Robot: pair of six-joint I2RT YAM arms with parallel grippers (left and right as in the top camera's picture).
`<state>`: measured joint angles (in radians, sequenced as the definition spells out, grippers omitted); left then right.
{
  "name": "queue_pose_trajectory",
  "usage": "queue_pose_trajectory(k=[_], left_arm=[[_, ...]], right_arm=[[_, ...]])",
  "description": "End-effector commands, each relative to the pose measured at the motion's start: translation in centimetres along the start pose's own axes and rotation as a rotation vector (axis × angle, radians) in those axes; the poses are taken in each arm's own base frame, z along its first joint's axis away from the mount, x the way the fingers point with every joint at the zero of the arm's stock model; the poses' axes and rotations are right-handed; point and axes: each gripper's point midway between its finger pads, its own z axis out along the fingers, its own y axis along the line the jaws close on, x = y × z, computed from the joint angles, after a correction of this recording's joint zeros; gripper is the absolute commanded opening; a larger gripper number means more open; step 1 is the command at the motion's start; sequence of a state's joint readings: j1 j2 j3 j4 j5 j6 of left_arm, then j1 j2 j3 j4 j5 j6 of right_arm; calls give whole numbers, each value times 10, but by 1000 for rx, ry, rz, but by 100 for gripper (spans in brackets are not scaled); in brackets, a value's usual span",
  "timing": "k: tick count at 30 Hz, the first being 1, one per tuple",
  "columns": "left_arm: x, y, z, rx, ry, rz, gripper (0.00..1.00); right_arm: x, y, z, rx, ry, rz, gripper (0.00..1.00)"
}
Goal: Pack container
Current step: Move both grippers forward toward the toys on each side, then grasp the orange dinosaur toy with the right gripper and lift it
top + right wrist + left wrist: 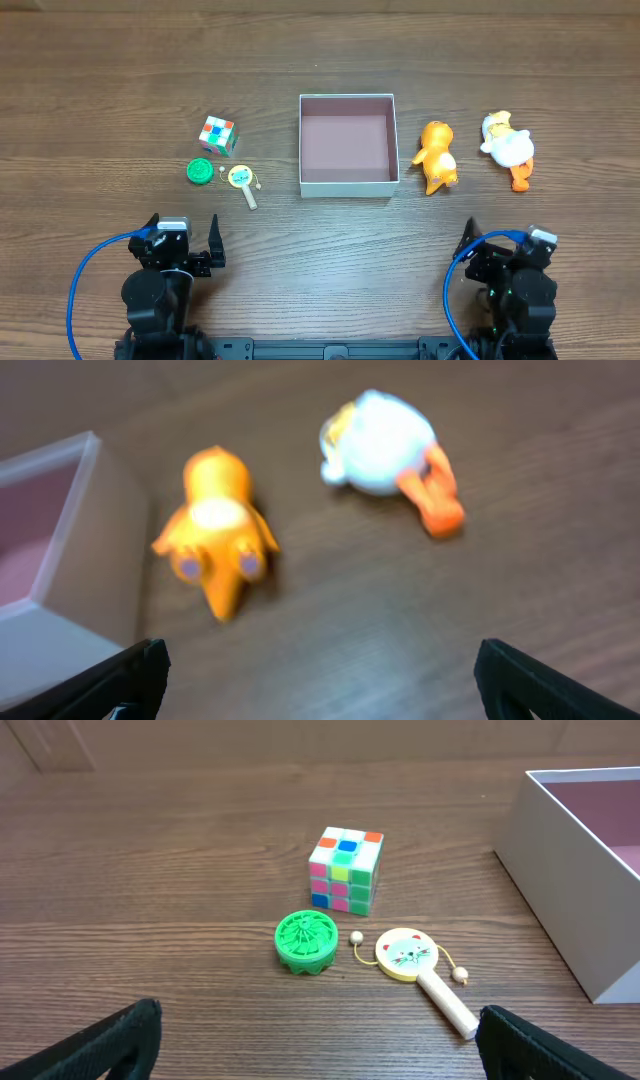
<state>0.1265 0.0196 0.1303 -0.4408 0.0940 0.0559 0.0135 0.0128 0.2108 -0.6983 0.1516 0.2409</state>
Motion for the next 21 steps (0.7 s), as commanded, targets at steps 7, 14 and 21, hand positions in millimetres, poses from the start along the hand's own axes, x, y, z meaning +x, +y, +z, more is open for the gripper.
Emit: queue_pose_trajectory(k=[7,14,21], left_arm=[[-22,-32,-7,197,-57,-243,100],[-126,-17,-53,129,-142,-326,100],[-159,-10,-9,90,223,-328,100]], right_arm=[[-19,81,-22,-467,-20,62,100],[-89,93,-59,-446,-53,51,100],[-156,108,-33,-296,222,-33,100]])
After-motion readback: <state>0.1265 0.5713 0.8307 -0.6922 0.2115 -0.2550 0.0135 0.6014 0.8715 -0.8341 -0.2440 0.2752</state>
